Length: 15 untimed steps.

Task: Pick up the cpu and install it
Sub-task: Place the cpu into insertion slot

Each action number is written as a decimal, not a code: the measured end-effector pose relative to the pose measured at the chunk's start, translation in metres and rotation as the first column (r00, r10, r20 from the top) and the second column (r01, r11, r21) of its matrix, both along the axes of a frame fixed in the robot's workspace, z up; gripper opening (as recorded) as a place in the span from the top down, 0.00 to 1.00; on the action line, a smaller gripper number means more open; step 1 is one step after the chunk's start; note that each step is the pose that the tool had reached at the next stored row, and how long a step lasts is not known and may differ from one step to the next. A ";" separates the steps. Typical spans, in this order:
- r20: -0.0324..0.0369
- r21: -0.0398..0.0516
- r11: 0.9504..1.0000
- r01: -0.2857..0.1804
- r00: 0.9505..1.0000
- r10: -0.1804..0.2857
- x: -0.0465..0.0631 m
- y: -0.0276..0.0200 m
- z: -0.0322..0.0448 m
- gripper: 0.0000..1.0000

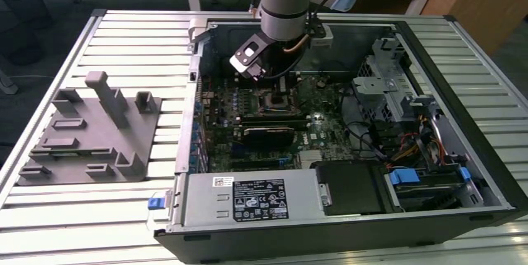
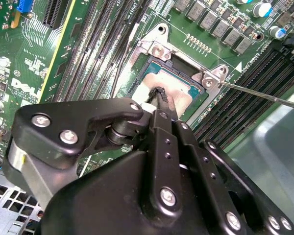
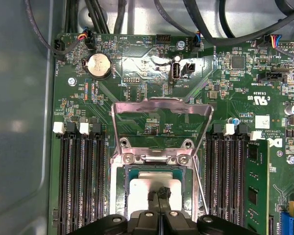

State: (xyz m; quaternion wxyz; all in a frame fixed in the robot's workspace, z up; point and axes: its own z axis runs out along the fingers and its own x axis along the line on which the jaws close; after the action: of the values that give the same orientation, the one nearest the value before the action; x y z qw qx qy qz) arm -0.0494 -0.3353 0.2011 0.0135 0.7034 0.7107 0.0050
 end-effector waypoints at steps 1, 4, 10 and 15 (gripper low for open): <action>0.000 0.000 1.000 0.000 1.000 0.000 0.000 0.0000 -0.0001 0.89; 0.000 0.000 1.000 0.000 1.000 0.000 0.000 0.0000 -0.0006 0.89; 0.000 -0.001 1.000 0.000 1.000 0.000 0.000 -0.0001 -0.0029 0.89; 0.000 0.000 1.000 0.000 1.000 0.000 0.000 -0.0001 -0.0036 0.89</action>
State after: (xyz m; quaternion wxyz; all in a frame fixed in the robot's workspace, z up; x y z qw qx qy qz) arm -0.0492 -0.3354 0.1975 0.0136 0.7034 0.7107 0.0047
